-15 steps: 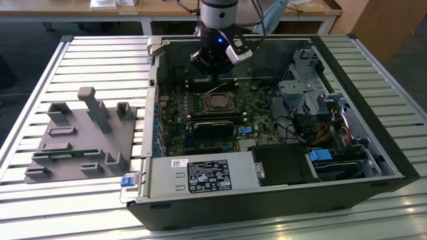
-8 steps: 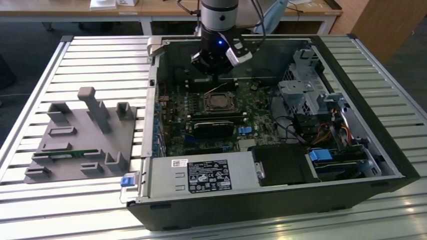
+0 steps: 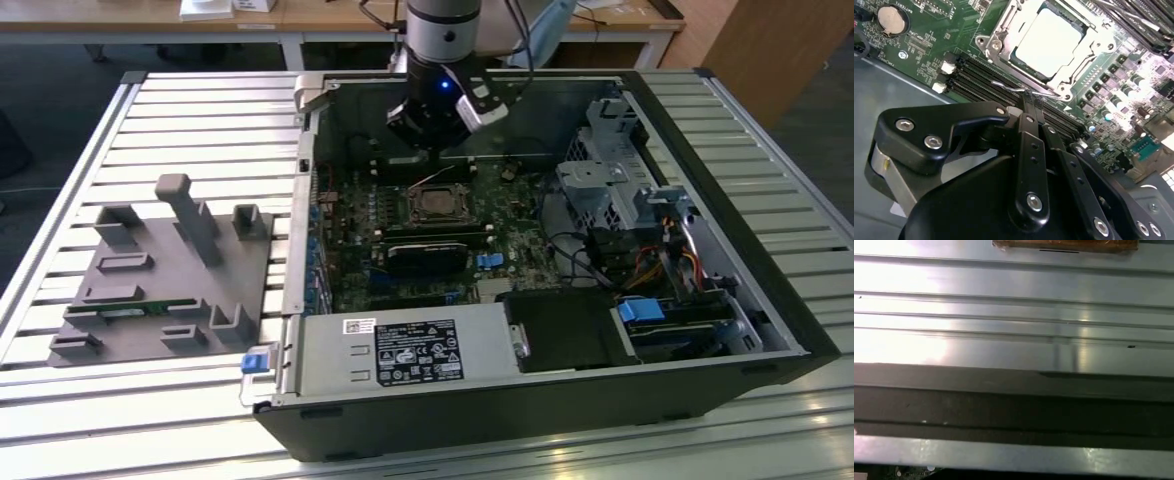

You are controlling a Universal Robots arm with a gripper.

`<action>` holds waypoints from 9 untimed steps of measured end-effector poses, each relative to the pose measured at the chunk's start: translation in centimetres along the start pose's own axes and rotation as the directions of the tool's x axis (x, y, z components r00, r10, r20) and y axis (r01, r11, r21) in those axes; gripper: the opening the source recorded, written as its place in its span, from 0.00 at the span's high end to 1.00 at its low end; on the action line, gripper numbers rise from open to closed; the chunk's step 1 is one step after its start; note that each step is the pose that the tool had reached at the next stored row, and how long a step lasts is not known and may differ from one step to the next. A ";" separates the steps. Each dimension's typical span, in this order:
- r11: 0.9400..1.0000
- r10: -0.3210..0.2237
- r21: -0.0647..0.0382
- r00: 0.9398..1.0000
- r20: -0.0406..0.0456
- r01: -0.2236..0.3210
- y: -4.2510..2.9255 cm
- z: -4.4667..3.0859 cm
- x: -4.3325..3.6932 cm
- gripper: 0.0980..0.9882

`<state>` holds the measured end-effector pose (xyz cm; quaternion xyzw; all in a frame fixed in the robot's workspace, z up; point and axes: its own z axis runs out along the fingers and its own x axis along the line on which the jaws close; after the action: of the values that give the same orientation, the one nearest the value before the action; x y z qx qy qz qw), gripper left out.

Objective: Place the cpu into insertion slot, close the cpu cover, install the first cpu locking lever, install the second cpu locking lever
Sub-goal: 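Install the first cpu locking lever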

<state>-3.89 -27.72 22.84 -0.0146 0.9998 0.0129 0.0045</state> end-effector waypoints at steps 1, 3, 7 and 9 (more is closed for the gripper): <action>1.000 0.000 0.000 1.000 0.000 0.000 -0.01 0.04 -0.11 0.98; 1.000 0.000 0.000 1.000 0.000 0.000 -0.01 0.13 -0.34 0.98; 1.000 0.000 0.000 1.000 0.000 0.000 -0.02 0.42 -0.67 0.98; 1.000 0.000 0.000 1.000 0.000 0.000 0.01 0.61 -0.80 0.98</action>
<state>-3.08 -27.67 22.23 -0.0146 0.9998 0.0129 0.0044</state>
